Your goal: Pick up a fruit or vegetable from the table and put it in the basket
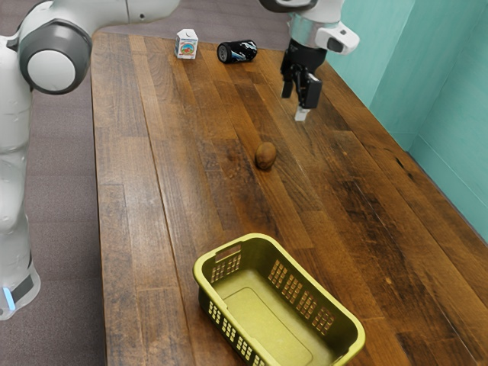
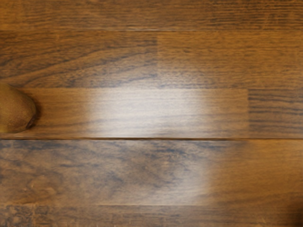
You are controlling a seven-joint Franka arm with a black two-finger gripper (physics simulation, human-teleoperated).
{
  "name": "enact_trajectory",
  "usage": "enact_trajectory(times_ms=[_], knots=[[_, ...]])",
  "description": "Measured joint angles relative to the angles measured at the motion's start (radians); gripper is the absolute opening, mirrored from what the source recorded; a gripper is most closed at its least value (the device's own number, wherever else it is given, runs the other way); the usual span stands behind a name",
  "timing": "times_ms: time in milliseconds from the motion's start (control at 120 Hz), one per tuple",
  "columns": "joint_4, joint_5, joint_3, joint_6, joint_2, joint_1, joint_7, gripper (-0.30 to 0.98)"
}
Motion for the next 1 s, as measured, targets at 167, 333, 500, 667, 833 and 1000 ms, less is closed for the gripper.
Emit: enact_trajectory(times_ms=[167,333,500,667,833,1000], knots=[[0.004,0.001,0.001,-0.009,-0.003,-0.001,-0.004,0.68],[0.008,0.002,0.002,-0.023,-0.006,-0.001,0.005,0.68],[-0.004,0.014,0.005,-0.05,-0.005,0.061,0.086,0.68],[-0.079,0.04,0.009,-0.044,-0.018,0.097,0.214,0.68],[-0.199,0.054,0.044,0.028,-0.041,0.107,0.389,0.68],[-0.293,0.055,0.049,0.127,-0.048,0.107,0.561,0.68]])
